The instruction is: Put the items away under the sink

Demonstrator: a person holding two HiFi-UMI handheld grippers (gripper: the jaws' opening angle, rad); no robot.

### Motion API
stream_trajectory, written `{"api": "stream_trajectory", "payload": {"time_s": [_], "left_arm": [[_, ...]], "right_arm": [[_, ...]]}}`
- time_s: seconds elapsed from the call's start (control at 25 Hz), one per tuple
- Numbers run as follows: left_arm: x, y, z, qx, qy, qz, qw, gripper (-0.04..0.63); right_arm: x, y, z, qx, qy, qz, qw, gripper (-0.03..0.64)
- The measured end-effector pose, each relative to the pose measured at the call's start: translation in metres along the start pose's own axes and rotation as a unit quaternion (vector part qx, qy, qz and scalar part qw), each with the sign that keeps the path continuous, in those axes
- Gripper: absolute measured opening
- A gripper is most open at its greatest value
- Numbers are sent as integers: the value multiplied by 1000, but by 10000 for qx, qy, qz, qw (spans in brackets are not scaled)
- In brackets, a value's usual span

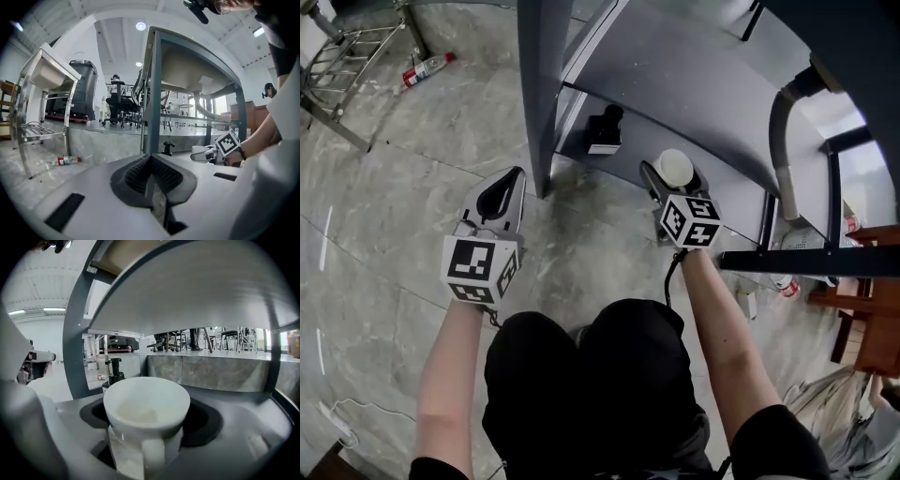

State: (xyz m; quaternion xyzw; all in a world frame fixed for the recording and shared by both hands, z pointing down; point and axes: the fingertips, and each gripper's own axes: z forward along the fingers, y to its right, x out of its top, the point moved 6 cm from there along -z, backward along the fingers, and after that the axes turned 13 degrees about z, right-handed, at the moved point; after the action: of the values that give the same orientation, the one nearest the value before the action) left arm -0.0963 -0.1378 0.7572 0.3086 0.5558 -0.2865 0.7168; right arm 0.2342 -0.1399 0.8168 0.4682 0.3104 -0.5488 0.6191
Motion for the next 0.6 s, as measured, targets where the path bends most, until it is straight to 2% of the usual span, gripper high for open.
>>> {"api": "stream_trajectory", "payload": {"time_s": [0.12, 0.32, 0.48, 0.6], "left_arm": [[-5, -3, 4, 94, 1, -112, 9999, 9], [-8, -7, 6, 153, 37, -13, 9999, 9], [-12, -8, 4, 175, 31, 36, 9998, 9], [-16, -5, 1, 149, -20, 56, 9999, 9]], "right_arm": [[-6, 6, 14, -69, -85, -131, 9999, 402], [-17, 7, 34, -102, -203, -469, 9986, 402], [-16, 12, 43, -241, -24, -259, 9994, 402], [-17, 14, 45, -330, 107, -284, 9990, 403]]}}
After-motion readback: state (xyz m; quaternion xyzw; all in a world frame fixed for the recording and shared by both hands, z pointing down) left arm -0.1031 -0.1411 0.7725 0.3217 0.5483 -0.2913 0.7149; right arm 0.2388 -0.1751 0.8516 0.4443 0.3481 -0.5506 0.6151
